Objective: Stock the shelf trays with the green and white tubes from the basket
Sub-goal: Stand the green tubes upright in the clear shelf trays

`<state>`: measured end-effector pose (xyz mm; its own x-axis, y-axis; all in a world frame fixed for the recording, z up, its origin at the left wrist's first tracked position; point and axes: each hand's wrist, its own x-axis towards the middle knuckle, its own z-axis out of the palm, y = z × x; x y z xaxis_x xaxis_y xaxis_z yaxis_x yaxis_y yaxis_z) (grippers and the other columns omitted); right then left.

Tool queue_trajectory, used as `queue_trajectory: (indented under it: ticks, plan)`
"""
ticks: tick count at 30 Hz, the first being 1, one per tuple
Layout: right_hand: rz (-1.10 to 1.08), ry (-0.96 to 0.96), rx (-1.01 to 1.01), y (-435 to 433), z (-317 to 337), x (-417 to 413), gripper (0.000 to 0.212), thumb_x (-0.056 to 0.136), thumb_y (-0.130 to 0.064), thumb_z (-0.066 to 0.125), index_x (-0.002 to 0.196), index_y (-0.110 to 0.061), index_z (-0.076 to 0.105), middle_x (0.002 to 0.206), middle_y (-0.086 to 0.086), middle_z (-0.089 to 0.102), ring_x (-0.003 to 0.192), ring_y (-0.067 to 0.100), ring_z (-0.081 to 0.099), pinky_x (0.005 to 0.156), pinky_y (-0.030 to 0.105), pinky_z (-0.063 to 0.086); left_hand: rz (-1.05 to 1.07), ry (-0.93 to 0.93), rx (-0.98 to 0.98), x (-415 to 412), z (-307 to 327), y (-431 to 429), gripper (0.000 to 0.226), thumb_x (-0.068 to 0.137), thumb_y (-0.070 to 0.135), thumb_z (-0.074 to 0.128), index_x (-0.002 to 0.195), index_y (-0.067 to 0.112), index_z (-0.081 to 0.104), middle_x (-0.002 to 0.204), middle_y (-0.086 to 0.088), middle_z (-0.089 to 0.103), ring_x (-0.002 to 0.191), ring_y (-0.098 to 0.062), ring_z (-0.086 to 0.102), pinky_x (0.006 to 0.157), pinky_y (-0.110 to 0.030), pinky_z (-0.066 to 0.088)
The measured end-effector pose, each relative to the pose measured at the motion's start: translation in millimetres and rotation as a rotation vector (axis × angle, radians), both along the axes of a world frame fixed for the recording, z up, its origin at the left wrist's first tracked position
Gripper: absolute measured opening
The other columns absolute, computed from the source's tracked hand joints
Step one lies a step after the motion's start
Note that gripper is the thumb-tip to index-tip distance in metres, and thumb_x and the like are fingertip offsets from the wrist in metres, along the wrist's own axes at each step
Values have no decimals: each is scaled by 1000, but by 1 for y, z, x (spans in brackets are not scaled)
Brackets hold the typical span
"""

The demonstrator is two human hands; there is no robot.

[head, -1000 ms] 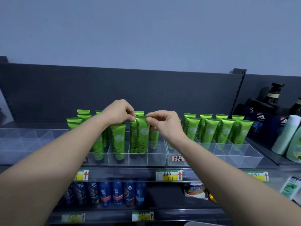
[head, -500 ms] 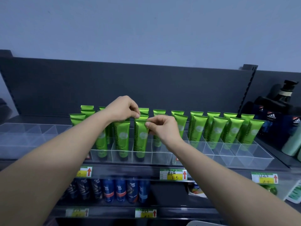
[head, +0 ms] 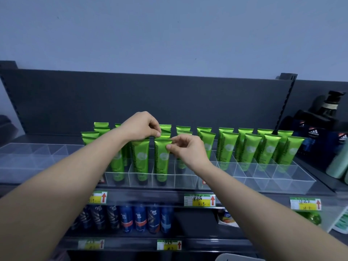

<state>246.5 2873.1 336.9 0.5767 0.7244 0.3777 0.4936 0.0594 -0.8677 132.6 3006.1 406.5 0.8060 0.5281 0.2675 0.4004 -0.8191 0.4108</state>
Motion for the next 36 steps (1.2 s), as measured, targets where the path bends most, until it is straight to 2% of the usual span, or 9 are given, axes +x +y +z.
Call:
queue_trajectory:
  ticks: [4,8,12,15,18,20,24,30,36]
  plan:
    - [19,-15,-46,-4,0,0,14,76,-15,80,84,-21,70,72,-3,66,73,16,64,79,42,58,8,27,58,-1,1,-5,7,81,21,74,87,19,76,87,6,72,84,-9,63,79,-26,48]
    - [3,-64,-96,-13,3,2,22,78,-17,79,98,-12,72,76,-8,65,77,11,62,84,37,56,35,52,100,-3,2,-9,6,83,22,72,87,20,75,87,6,71,85,-10,63,78,-27,49]
    - [-78,-210,-170,-23,10,9,22,80,-22,77,101,-17,72,90,-4,70,85,13,64,86,34,54,80,42,162,-6,6,-14,7,86,29,68,86,25,73,90,10,67,89,-14,62,82,-37,52]
    - [-151,-367,-255,-33,15,15,25,82,-28,73,106,-22,70,94,-4,68,91,16,64,84,32,52,74,48,254,-5,10,-22,11,88,32,63,92,25,72,93,10,61,95,-17,58,85,-39,50]
    - [-230,-564,-326,-43,20,22,34,83,-33,72,115,-23,66,110,-2,63,108,19,56,86,30,46,55,94,317,1,13,-33,27,90,36,60,113,24,66,118,7,60,112,-19,54,94,-41,46]
    - [-275,-646,-360,-51,22,27,40,82,-36,71,119,-24,63,120,1,58,118,21,48,91,32,41,31,129,360,6,13,-42,41,91,37,58,129,22,57,136,6,52,125,-19,48,101,-41,42]
    - [-375,-752,-470,-70,22,40,60,81,-42,70,134,-24,50,135,3,48,128,25,39,102,35,34,-35,190,493,22,9,-68,56,93,41,54,141,14,41,148,-1,38,138,-20,32,111,-40,31]
    - [-508,-737,-636,-113,13,60,84,77,-46,72,146,-23,31,147,7,35,139,27,26,108,41,28,-140,186,594,60,-15,-108,75,92,43,55,149,12,18,159,-7,11,147,-22,7,120,-39,11]
    - [-626,-654,-773,-174,-4,84,86,76,-44,73,145,-21,29,148,10,31,140,29,23,110,43,26,-309,142,628,102,-43,-162,78,91,43,56,150,10,16,159,-9,13,147,-23,7,119,-39,10]
